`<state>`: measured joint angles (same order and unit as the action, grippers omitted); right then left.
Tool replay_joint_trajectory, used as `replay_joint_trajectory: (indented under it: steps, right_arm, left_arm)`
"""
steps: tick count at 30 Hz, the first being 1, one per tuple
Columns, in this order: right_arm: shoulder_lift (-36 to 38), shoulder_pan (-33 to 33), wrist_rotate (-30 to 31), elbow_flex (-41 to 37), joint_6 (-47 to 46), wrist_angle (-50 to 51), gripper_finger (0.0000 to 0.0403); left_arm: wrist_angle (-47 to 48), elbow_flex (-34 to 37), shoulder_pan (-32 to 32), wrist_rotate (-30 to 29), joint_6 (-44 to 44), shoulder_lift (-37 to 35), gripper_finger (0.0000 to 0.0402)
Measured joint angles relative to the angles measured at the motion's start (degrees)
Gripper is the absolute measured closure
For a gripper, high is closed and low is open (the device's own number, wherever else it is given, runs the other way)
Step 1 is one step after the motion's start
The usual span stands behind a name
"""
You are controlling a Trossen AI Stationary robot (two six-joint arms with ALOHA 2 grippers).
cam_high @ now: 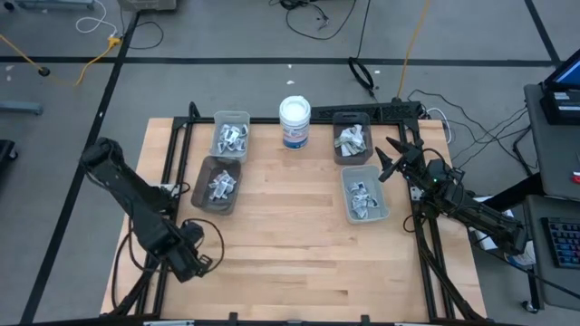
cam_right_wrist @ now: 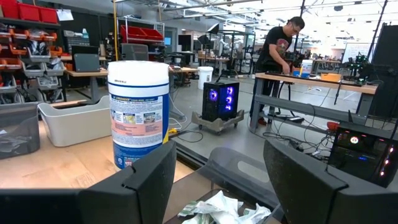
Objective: Pick & Place First Aid Supplies
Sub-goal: Put the orange ointment pack into the left black bin
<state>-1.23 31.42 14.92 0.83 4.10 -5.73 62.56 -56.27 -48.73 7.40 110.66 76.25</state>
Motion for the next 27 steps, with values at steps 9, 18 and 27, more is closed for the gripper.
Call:
replay_joint_trajectory:
  steps: [9,18,27]
  right_arm:
    - [0.0,0.0,0.0,0.0,0.0,0.0,0.0165]
    - [0.0,0.0,0.0,0.0,0.0,0.0,0.0165]
    - [0.0,0.0,0.0,0.0,0.0,0.0,0.0165]
  left_arm:
    - [5.2,0.0,5.2,-0.1,-5.2,-1.0,0.0400]
    - [11.1,0.0,22.7,-1.7,-25.7,-2.7,0.0400]
    - [15.8,0.0,42.0,-5.9,-47.2,-6.0,0.0401]
